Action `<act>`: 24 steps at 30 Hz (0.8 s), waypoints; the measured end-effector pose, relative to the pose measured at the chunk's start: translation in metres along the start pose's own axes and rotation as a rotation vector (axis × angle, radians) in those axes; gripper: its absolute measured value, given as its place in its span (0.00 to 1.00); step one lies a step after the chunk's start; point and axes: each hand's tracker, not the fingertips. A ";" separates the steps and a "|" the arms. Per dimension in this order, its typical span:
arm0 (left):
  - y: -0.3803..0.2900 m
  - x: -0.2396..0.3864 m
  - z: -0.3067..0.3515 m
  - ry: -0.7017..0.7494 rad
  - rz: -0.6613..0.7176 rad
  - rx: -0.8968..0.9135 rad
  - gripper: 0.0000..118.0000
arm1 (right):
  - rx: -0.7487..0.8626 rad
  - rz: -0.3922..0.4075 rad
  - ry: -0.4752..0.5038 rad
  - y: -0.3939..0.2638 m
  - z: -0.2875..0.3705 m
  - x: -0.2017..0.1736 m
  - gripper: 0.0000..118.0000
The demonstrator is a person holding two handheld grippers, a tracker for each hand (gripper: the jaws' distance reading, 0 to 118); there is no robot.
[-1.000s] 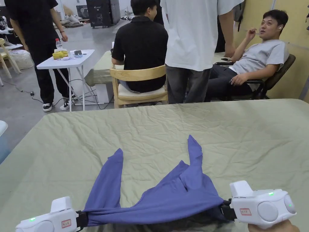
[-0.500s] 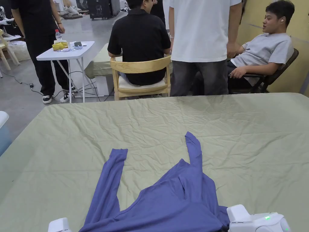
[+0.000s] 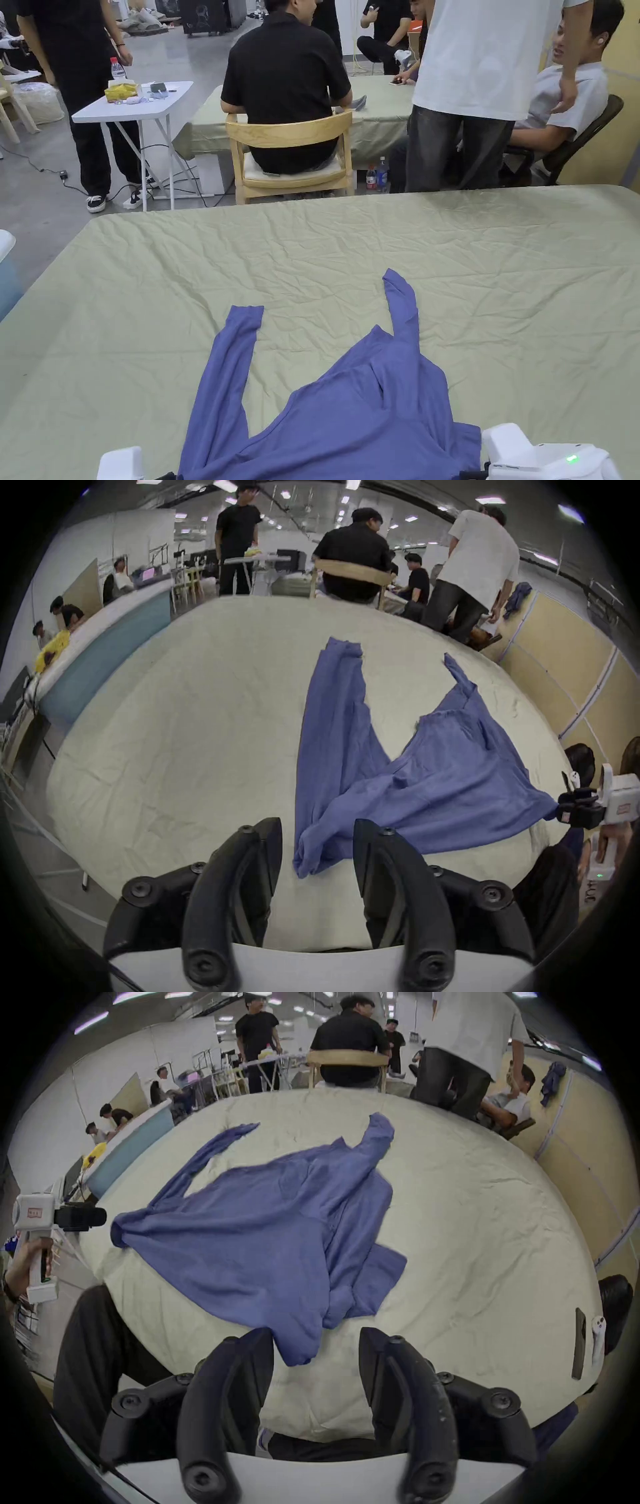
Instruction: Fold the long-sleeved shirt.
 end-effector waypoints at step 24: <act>-0.002 0.023 0.070 -0.100 0.017 -0.059 0.00 | 0.310 -0.062 0.040 0.009 0.082 -0.023 0.01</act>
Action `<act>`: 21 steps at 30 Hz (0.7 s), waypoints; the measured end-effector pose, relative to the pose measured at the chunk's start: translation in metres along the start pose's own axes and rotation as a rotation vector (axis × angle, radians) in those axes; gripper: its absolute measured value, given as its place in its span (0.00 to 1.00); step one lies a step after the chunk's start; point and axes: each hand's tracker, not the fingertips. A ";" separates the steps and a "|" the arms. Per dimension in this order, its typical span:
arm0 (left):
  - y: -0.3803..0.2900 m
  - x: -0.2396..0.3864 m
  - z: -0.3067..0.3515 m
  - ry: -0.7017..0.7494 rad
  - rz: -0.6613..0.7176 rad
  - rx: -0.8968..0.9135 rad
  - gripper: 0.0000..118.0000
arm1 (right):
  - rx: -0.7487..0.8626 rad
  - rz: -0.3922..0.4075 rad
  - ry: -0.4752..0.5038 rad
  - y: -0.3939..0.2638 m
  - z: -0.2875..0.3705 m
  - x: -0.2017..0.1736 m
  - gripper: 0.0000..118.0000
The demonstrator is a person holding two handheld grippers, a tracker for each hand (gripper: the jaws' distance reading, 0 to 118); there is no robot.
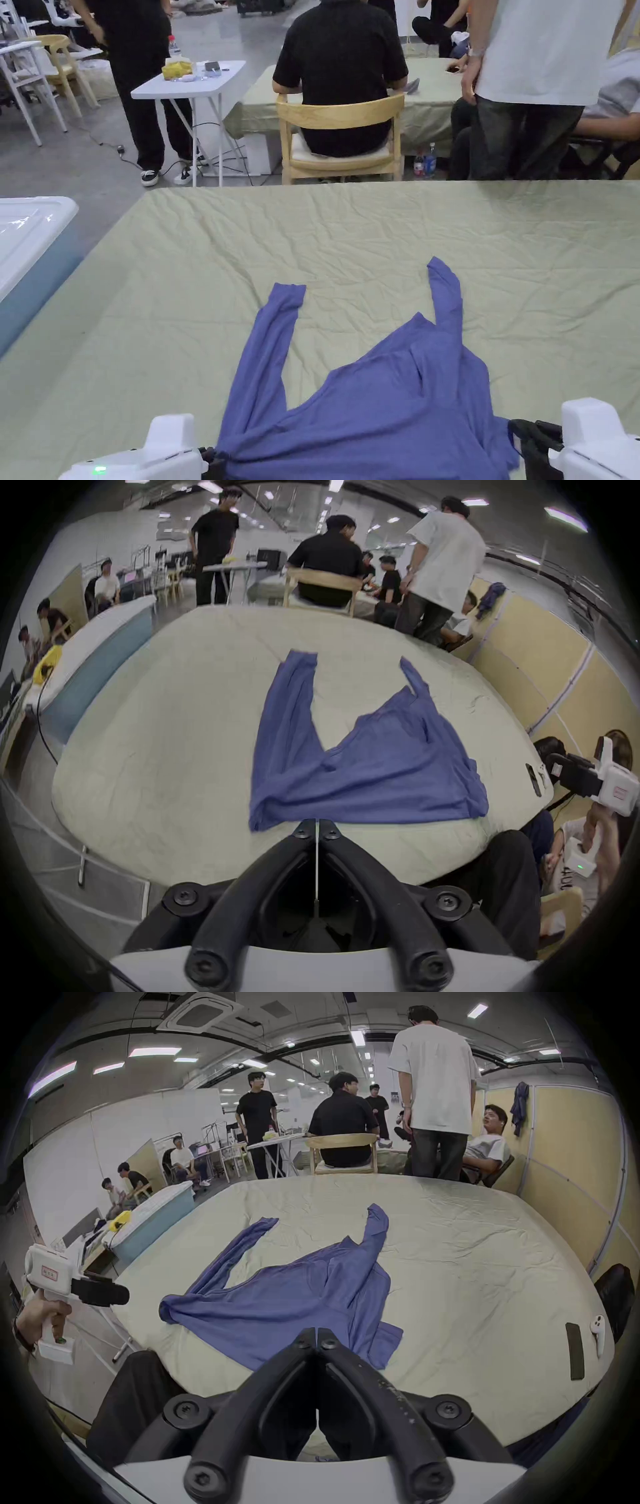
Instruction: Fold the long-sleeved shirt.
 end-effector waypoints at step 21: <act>0.013 -0.041 -0.184 0.020 0.079 -0.280 0.15 | -0.137 -0.010 0.017 -0.002 -0.064 0.003 0.01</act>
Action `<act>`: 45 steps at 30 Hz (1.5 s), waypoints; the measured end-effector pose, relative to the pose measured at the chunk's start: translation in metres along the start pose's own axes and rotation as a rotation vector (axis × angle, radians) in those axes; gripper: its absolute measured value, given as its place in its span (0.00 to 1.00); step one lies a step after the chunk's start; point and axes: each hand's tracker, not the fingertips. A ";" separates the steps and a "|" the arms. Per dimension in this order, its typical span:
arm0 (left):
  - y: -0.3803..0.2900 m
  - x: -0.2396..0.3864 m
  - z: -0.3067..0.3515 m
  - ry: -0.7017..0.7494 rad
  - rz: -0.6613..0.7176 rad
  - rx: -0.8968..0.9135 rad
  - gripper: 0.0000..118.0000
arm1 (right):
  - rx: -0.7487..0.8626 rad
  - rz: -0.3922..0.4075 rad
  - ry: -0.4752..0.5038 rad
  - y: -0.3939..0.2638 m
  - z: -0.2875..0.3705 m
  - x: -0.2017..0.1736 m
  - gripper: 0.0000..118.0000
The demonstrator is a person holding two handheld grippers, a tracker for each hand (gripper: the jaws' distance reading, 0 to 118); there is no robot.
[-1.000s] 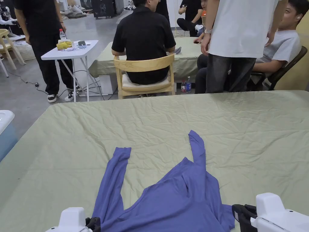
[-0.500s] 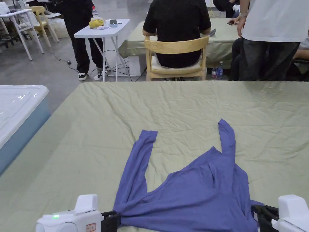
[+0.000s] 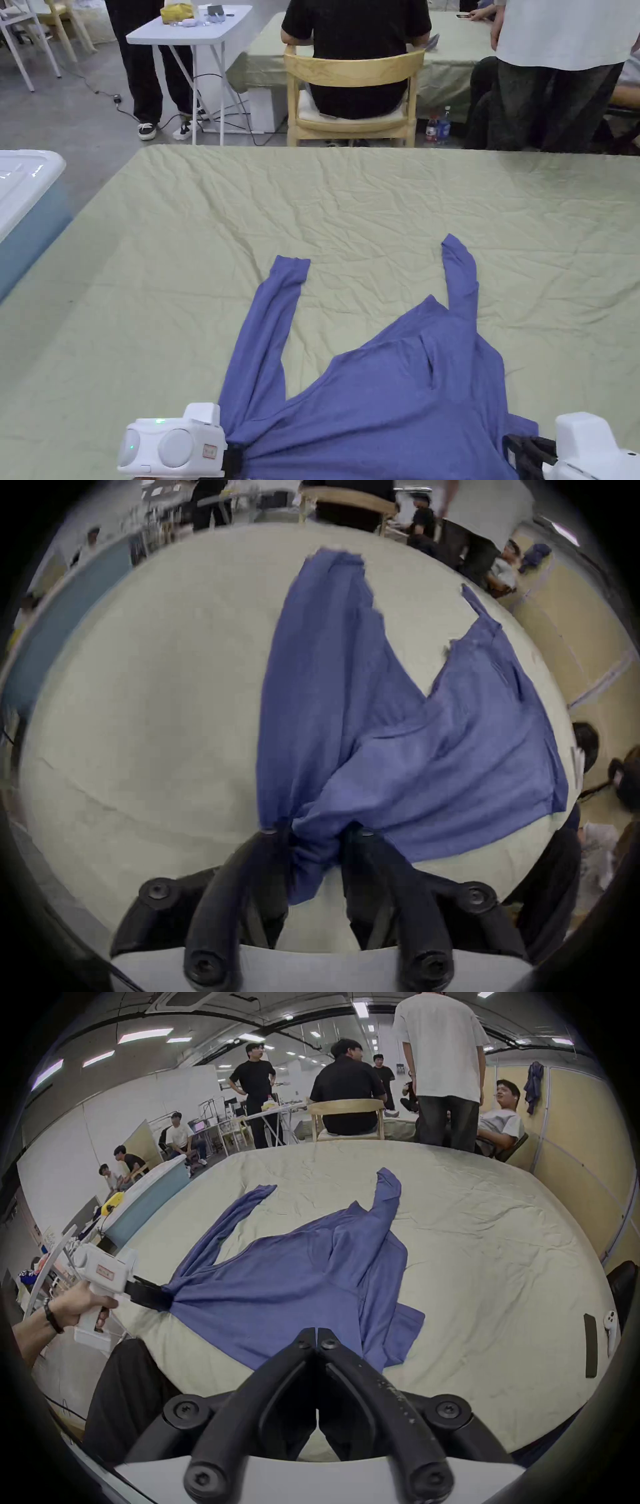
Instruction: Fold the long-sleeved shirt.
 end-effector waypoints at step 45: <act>0.010 0.014 -0.012 0.064 0.048 -0.065 0.07 | -0.507 0.620 0.080 0.237 -0.375 0.055 0.47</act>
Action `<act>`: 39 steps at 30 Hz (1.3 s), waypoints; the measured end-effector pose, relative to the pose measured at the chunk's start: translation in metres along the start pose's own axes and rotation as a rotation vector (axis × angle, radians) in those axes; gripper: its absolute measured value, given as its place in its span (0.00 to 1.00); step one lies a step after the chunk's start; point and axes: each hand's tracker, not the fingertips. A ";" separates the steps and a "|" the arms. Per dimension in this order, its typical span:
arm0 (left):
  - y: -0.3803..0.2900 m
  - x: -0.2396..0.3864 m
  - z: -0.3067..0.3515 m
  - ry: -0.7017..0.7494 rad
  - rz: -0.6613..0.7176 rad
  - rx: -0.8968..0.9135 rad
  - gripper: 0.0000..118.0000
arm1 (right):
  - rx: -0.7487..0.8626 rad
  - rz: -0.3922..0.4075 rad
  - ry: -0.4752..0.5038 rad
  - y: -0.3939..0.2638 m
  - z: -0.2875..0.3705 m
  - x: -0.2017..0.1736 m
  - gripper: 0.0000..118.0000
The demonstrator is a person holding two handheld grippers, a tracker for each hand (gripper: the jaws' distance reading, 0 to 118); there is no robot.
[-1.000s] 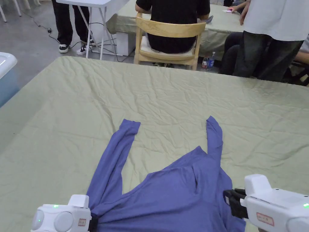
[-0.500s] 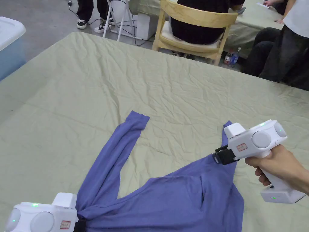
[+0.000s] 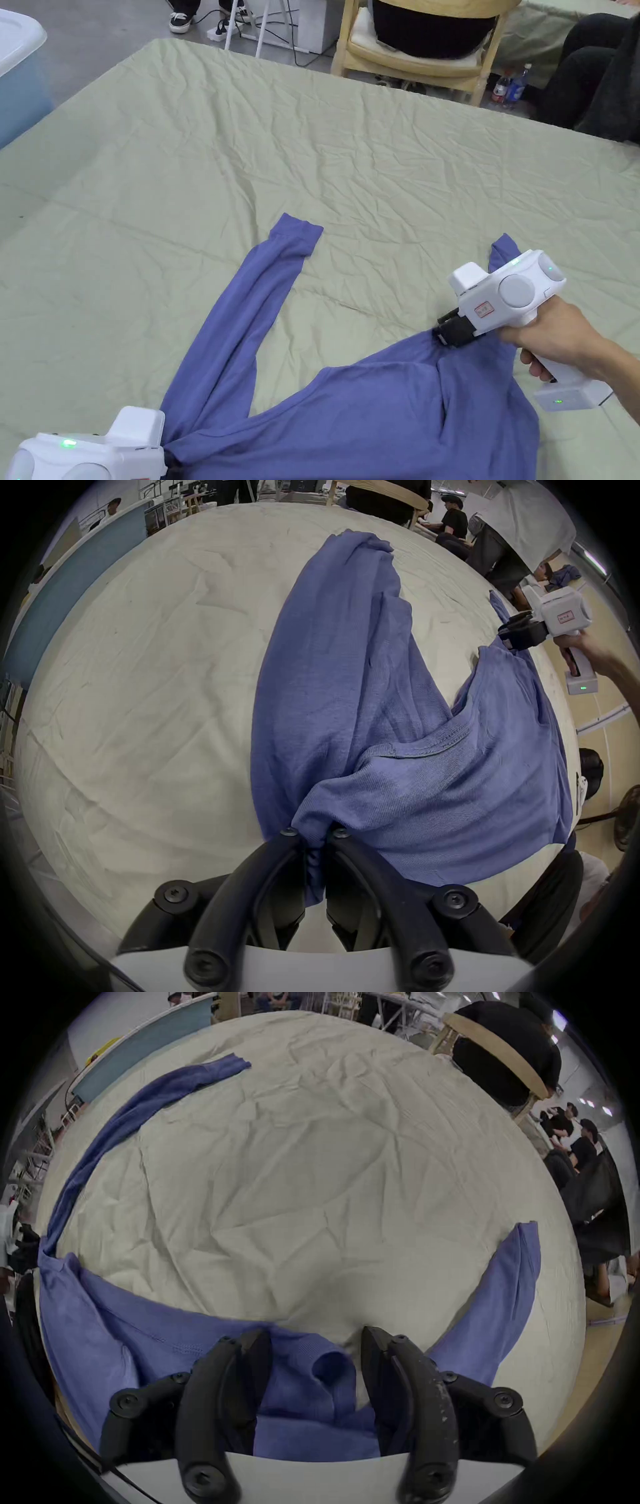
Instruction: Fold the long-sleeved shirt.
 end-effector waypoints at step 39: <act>0.220 0.052 0.498 -0.097 -0.166 1.069 0.07 | 1.082 -0.382 -0.542 -0.109 0.635 -0.060 0.05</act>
